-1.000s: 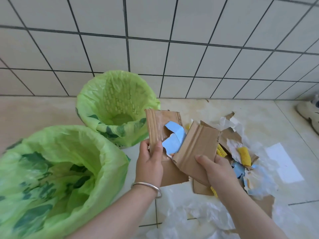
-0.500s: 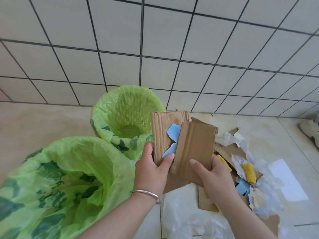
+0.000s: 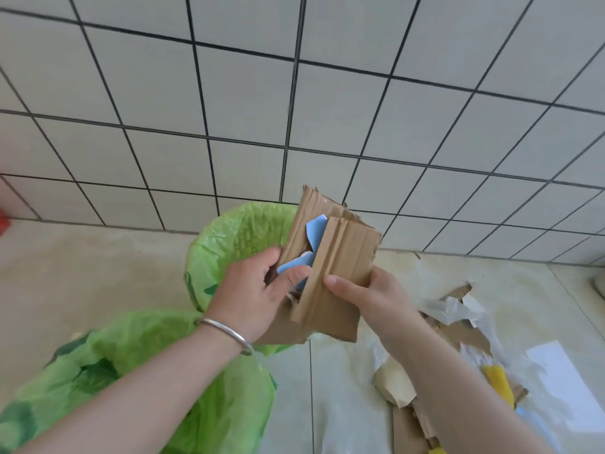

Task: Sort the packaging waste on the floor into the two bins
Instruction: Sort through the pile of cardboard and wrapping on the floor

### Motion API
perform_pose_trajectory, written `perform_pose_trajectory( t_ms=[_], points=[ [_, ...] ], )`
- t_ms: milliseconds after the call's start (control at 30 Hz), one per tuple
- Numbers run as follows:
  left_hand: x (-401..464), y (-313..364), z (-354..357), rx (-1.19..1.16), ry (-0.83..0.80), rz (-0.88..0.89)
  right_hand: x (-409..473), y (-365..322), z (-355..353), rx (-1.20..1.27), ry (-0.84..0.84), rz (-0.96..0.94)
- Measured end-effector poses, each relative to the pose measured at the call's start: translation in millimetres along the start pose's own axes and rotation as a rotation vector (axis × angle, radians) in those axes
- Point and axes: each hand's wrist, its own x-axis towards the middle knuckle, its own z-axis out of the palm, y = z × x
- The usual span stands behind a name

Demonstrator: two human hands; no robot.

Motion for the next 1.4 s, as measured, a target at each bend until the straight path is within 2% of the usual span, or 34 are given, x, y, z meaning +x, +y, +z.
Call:
perform_pose_trajectory(
  t_ms=[167,267,333,500,667,767,900,1000,1067,1133,1267,1400],
  points=[
    [30.1,-14.9,-10.5,-0.058,0.19,-0.113,40.0,-20.6,29.4,0.129,-0.026,-0.07],
    [43.6,-31.8,-17.6,-0.099,0.298,-0.225,57.9,-25.6,47.6,0.09,0.084,-0.109],
    [50.4,-46.0,-19.5,-0.096,0.286,-0.309,71.5,-18.5,55.0,0.097,0.171,-0.071],
    [67.3,-83.2,0.9,-0.042,0.072,-0.529,100.3,7.2,73.0,-0.028,0.22,0.048],
    [89.1,-116.5,22.7,0.042,-0.11,-0.662,120.4,23.5,100.4,-0.333,0.188,0.041],
    [103.2,-129.1,23.6,0.249,-0.223,-0.675,129.3,38.6,112.5,-0.532,0.083,0.139],
    [110.6,-141.9,33.6,0.393,-0.412,-0.738,139.5,59.7,123.7,-0.8,-0.178,0.292],
    [110.4,-148.1,42.4,0.508,-0.527,-0.73,142.8,59.4,131.2,-0.897,-0.376,0.377],
    [111.6,-150.9,46.9,0.59,-0.602,-0.709,143.6,53.3,131.1,-0.933,-0.418,0.379],
    [114.3,-151.8,49.4,0.644,-0.647,-0.692,143.5,46.9,126.8,-0.916,-0.38,0.373],
    [117.3,-132.0,44.5,0.854,-0.629,-0.559,131.7,31.7,113.5,-0.883,-0.224,0.226],
    [105.4,-71.7,45.3,1.14,-0.568,-0.23,99.5,10.8,85.5,-0.72,-0.062,0.032]
  ],
)
